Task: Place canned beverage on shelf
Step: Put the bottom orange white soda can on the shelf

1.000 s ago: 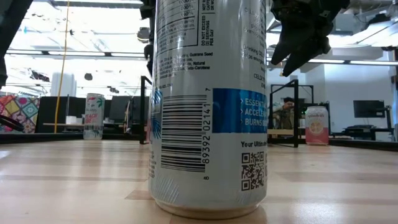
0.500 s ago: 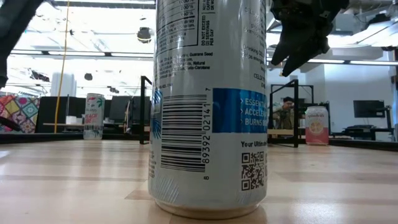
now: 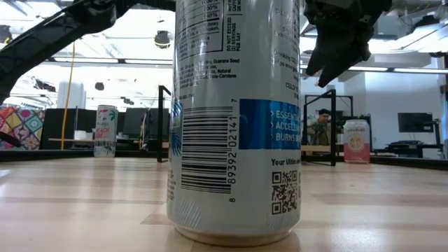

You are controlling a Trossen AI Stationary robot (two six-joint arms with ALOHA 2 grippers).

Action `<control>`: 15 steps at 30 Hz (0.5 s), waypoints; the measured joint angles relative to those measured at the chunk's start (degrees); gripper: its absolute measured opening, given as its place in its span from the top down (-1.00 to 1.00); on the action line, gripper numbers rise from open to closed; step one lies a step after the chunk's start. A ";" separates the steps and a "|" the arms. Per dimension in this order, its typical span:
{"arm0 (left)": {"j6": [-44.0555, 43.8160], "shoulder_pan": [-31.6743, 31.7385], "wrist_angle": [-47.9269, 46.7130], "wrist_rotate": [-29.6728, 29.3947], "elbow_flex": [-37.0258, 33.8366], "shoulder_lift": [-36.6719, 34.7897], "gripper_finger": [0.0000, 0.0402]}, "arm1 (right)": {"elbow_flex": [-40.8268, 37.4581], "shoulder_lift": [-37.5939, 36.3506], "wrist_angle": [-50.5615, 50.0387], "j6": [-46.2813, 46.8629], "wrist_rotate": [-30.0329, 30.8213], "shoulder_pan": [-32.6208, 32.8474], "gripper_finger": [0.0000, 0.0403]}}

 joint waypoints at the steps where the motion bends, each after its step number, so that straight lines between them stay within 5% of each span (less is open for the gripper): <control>1: 0.59 0.22 -0.27 -0.44 0.07 0.08 -0.39 | 0.00 0.00 -0.15 -0.16 -0.01 0.00 -0.44; 9: 3.16 0.87 -1.63 -1.38 -0.25 0.76 -0.42 | 0.00 0.00 -0.49 -0.23 -0.05 0.11 -0.44; 15: 3.71 0.19 -1.95 -2.32 -0.32 0.76 -0.64 | 0.00 0.00 -0.38 -0.18 -0.05 0.11 -0.44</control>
